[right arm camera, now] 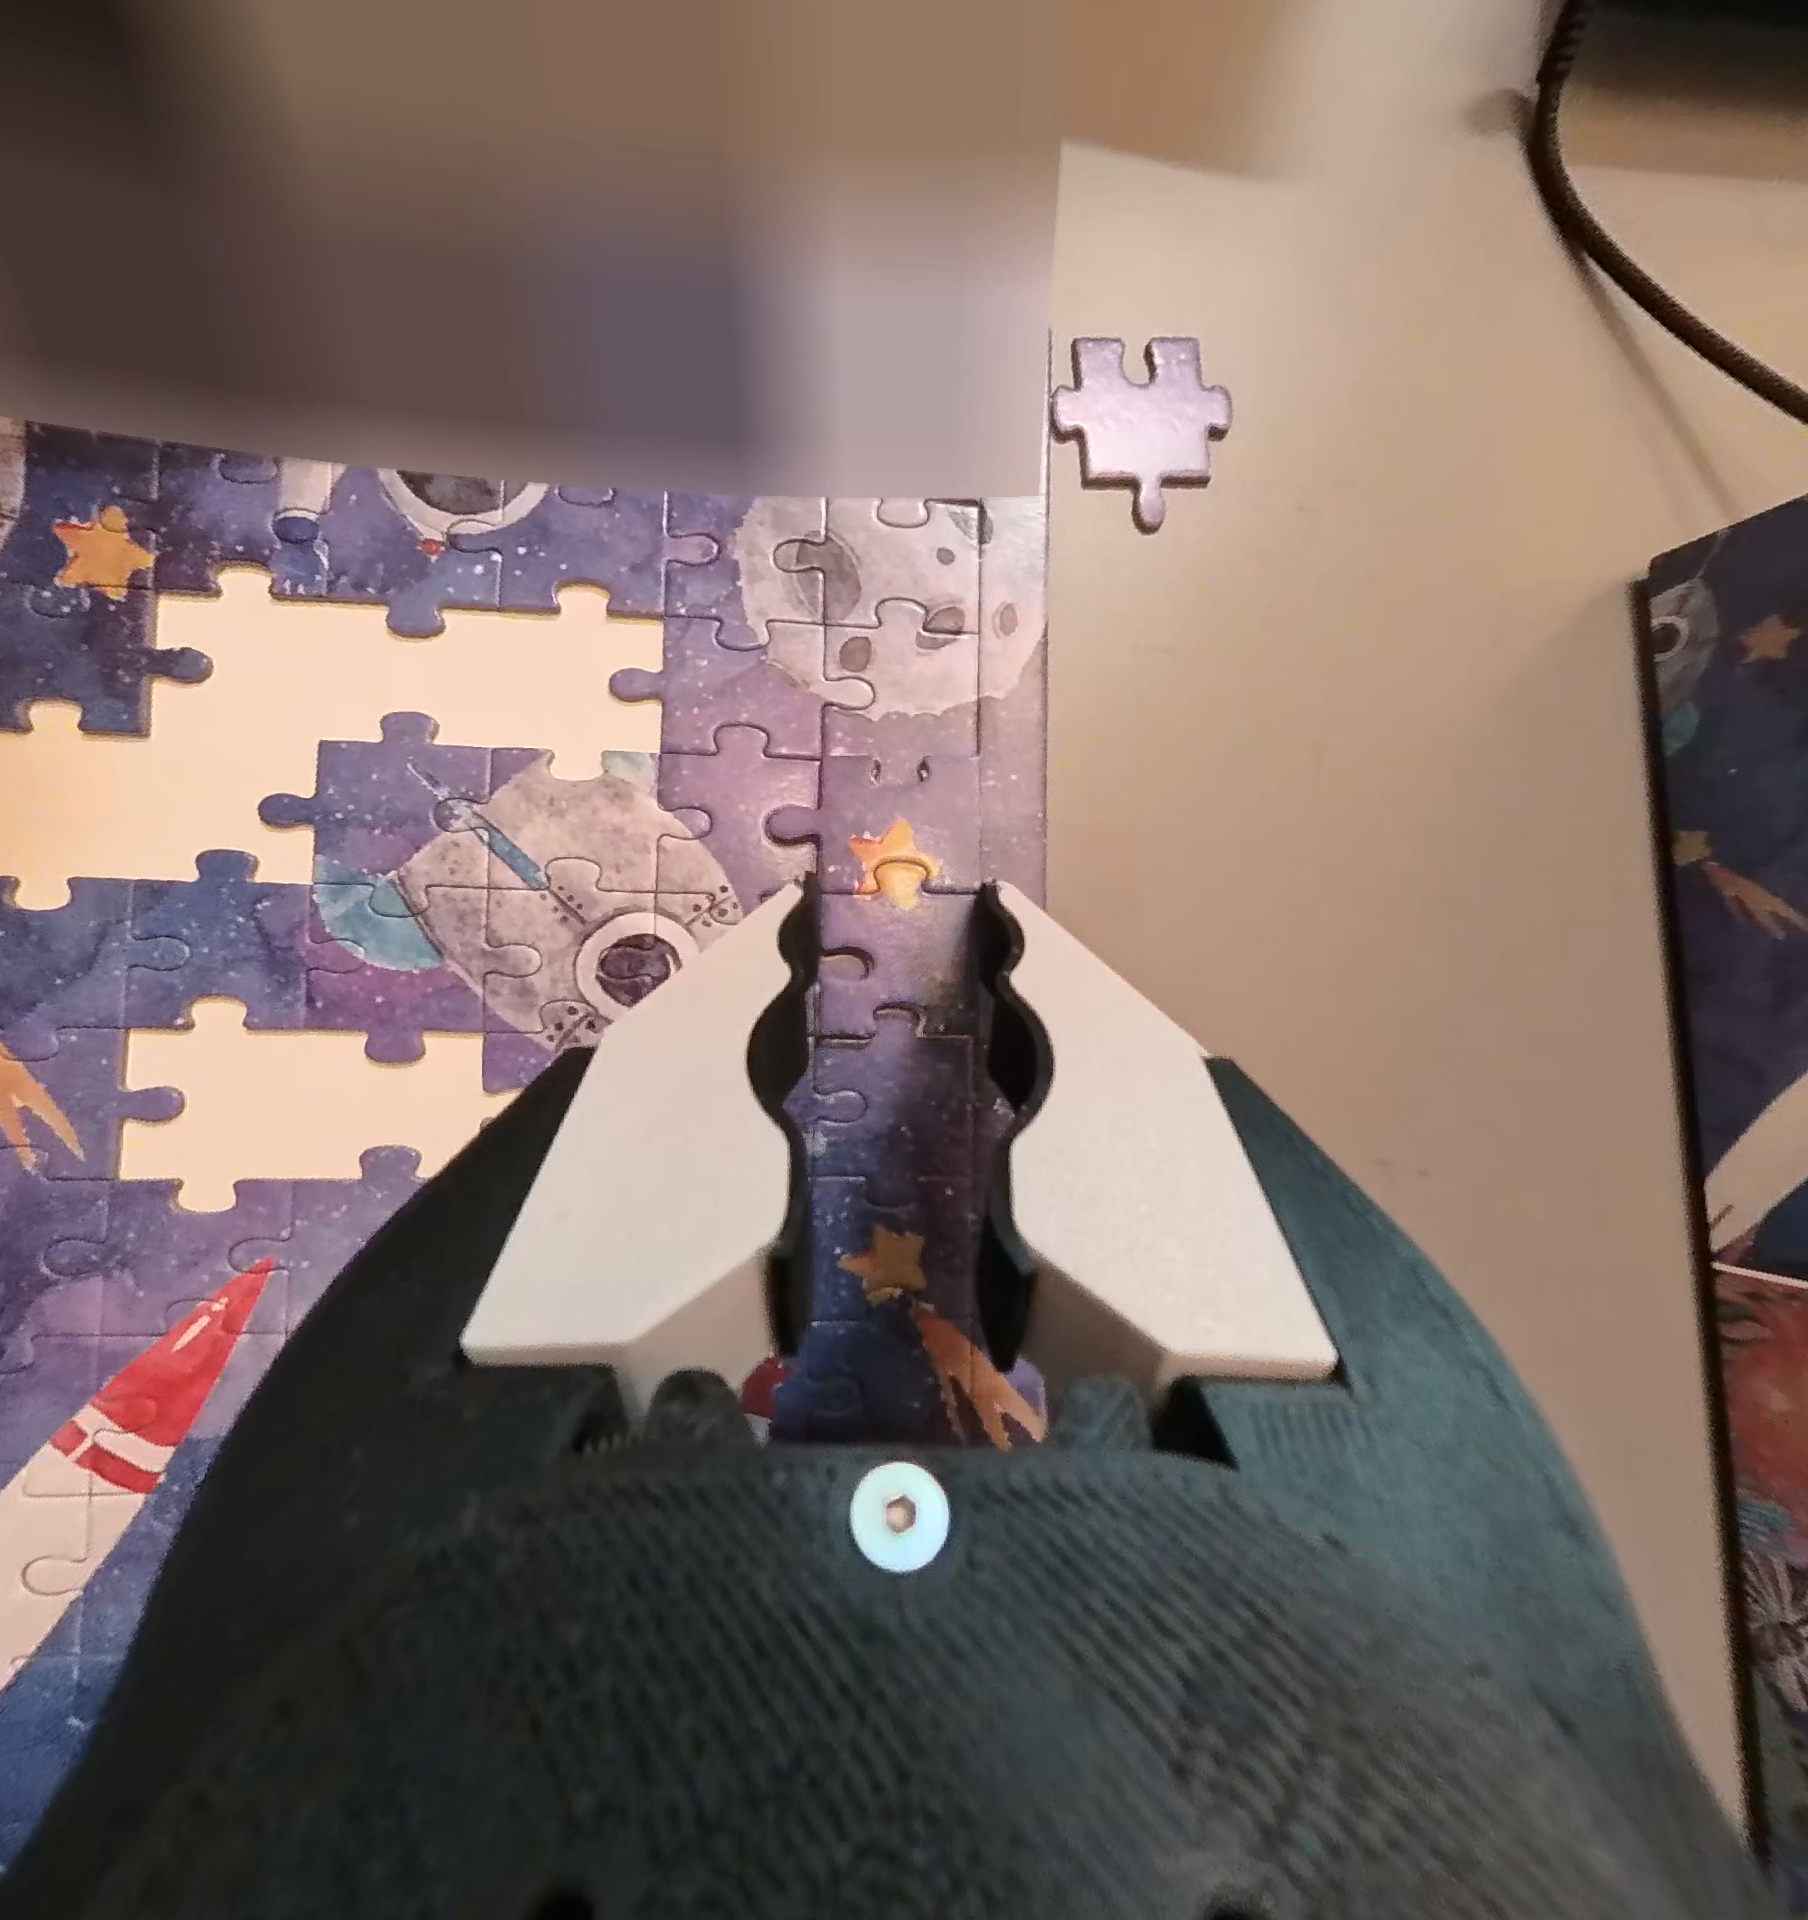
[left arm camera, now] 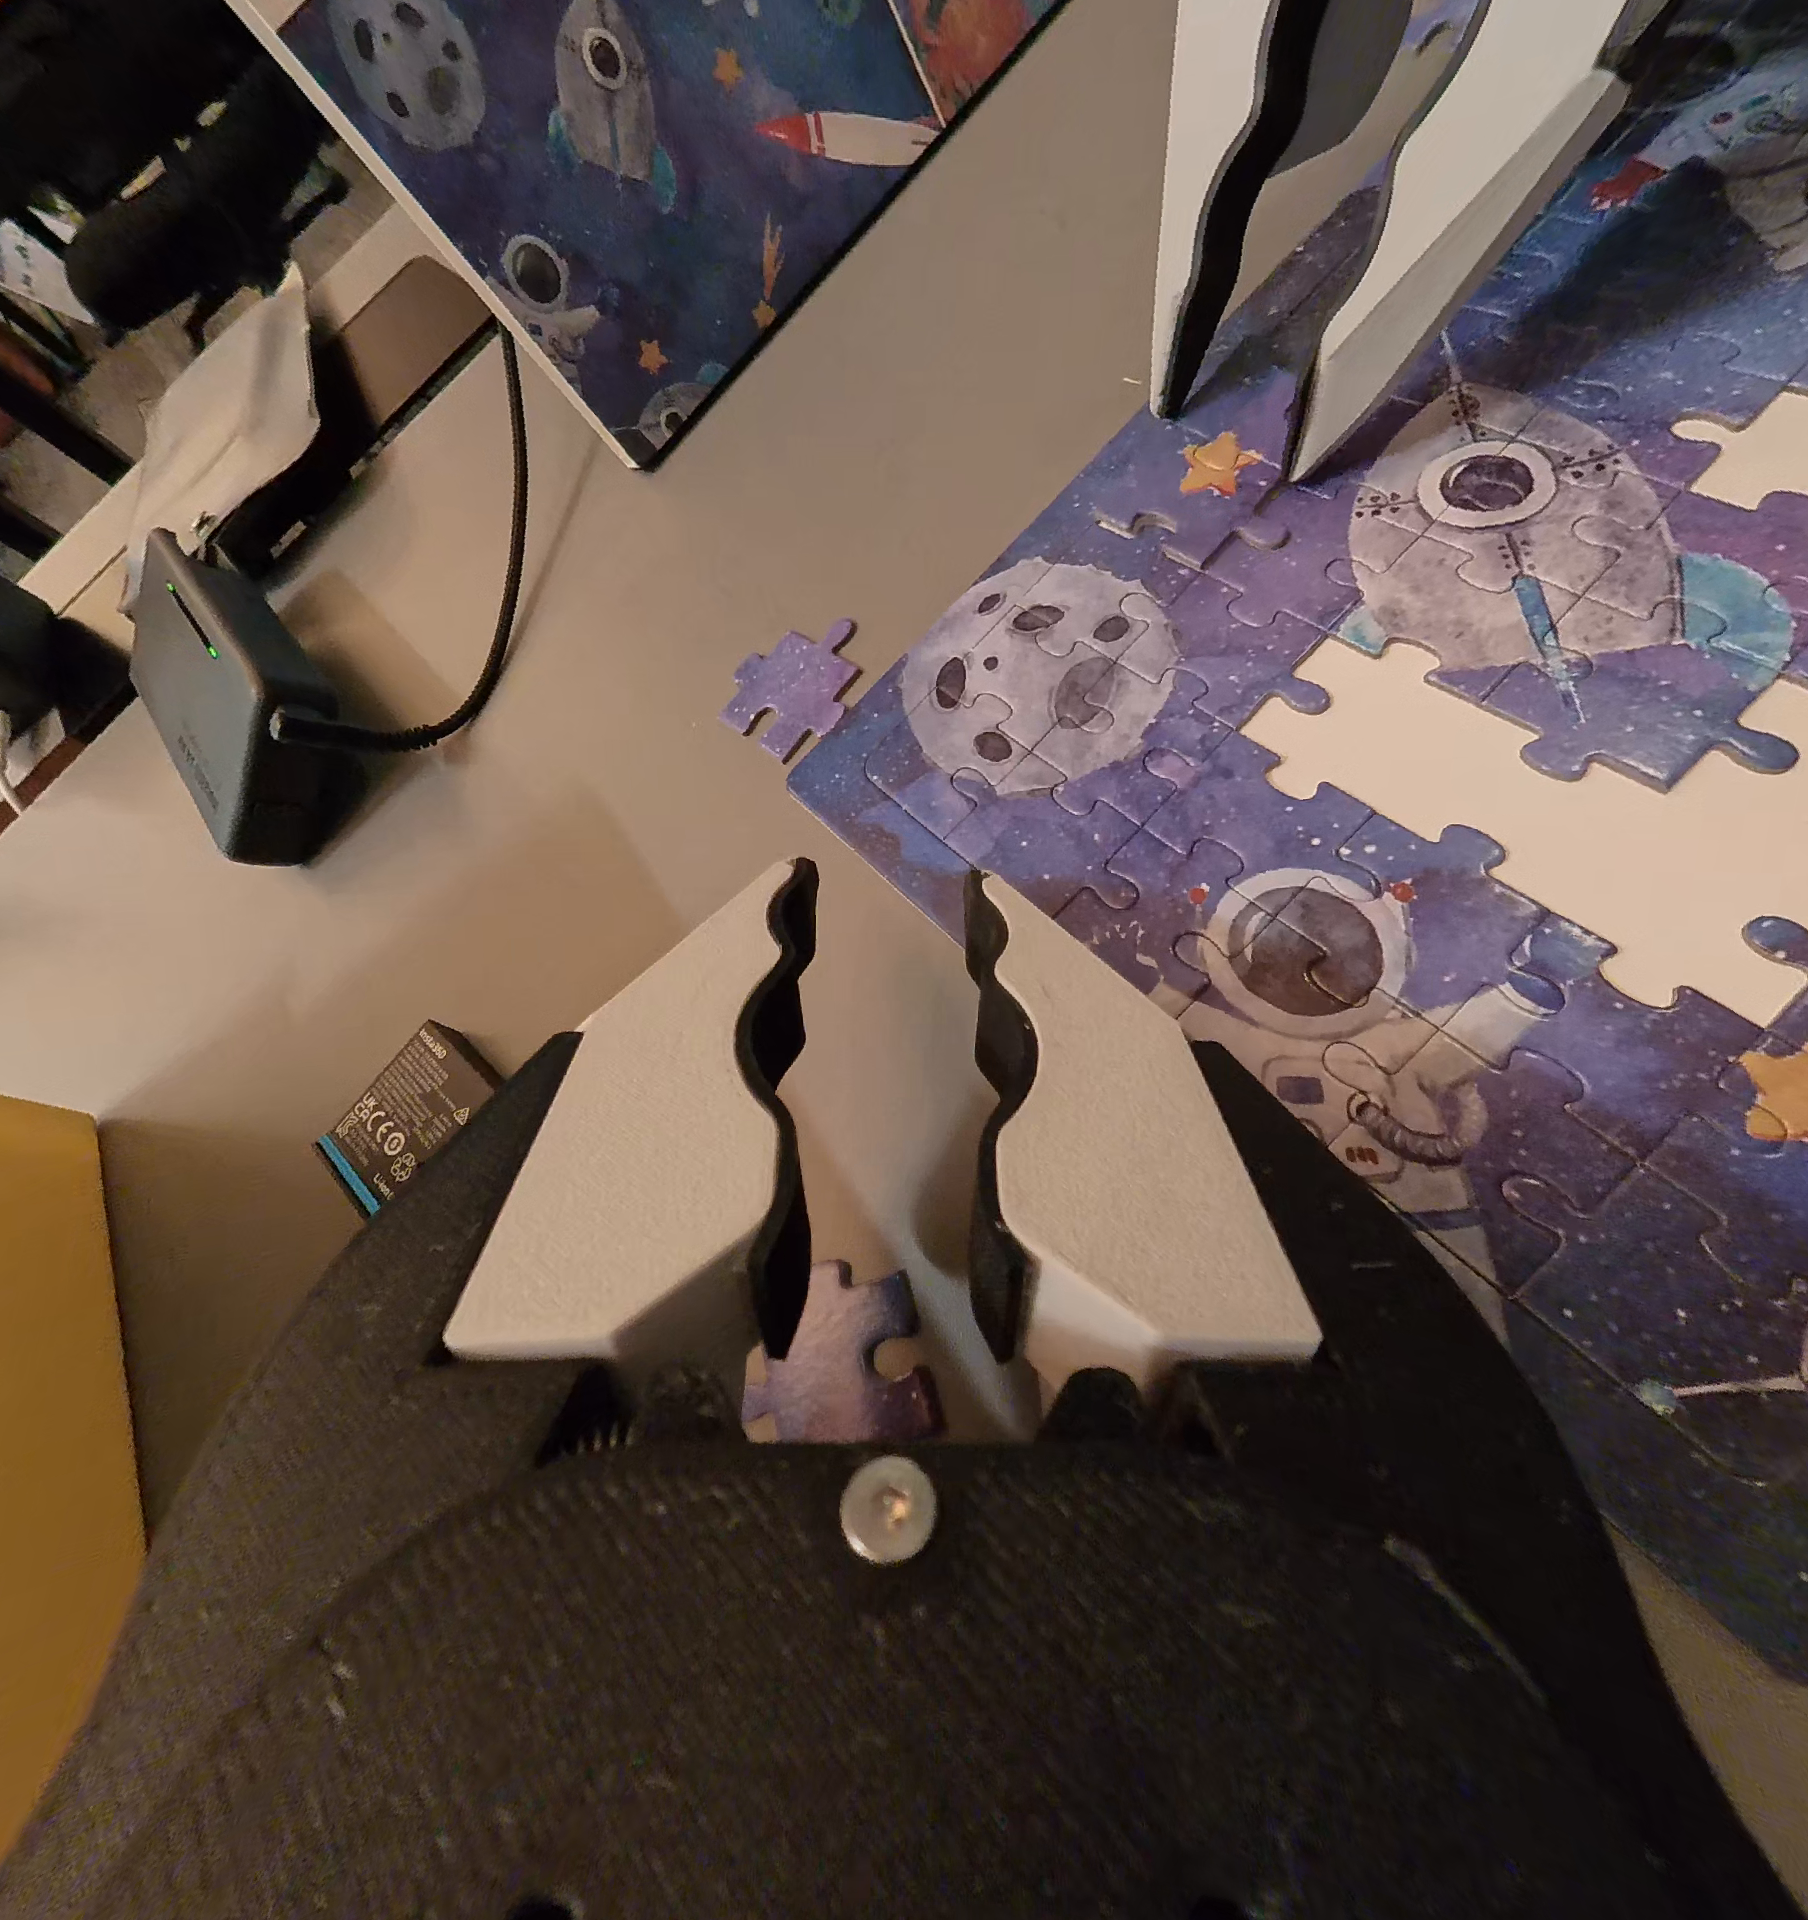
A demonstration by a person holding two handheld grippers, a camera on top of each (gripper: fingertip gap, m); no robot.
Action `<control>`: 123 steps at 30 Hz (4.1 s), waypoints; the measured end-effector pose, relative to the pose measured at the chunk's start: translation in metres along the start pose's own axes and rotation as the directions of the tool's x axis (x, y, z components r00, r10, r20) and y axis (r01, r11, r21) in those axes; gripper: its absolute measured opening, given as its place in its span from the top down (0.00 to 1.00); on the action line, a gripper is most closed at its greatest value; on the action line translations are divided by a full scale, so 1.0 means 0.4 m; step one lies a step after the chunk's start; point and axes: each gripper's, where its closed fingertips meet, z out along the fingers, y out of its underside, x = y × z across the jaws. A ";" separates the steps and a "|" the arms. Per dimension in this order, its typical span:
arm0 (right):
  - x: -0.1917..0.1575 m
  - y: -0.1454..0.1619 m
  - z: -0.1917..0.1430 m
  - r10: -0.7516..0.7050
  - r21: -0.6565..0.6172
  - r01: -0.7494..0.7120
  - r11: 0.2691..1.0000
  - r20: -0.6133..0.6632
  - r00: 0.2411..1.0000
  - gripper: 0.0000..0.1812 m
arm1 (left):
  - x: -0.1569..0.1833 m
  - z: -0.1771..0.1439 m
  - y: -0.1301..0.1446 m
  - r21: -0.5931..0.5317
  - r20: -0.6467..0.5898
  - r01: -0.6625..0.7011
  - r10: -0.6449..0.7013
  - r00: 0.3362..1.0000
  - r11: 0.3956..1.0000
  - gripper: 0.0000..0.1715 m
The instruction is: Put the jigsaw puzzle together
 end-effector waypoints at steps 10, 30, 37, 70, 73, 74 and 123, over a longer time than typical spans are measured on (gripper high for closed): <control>0.000 -0.016 -0.011 0.024 0.027 -0.024 0.999 0.008 1.000 0.82 | -0.001 -0.001 -0.001 0.002 0.001 0.000 0.000 1.000 1.000 0.85; -0.001 -0.011 0.012 0.088 -0.031 -0.087 0.996 0.017 0.996 0.85 | -0.002 -0.003 -0.002 0.007 0.003 -0.002 0.002 1.000 1.000 0.85; -0.002 -0.057 0.014 0.072 0.050 -0.072 0.996 0.005 0.997 0.86 | -0.001 -0.002 -0.001 0.005 0.004 -0.004 0.004 1.000 1.000 0.85; 0.010 -0.072 0.012 0.102 0.113 -0.100 0.989 -0.012 0.995 0.97 | 0.001 -0.005 -0.004 0.014 0.007 -0.009 0.009 1.000 1.000 0.85; 0.008 -0.041 0.029 0.106 0.046 -0.106 0.993 0.001 0.994 0.97 | 0.001 -0.005 -0.004 0.014 0.007 -0.010 0.010 1.000 1.000 0.85; 0.010 -0.050 0.023 0.115 0.071 -0.115 0.991 0.005 0.993 0.97 | 0.001 -0.005 -0.004 0.014 0.007 -0.010 0.010 1.000 1.000 0.85; 0.020 0.042 -0.022 0.182 0.090 -0.180 0.979 -0.016 0.983 1.00 | -0.010 -0.019 -0.001 0.024 0.048 -0.014 0.013 0.999 1.000 0.89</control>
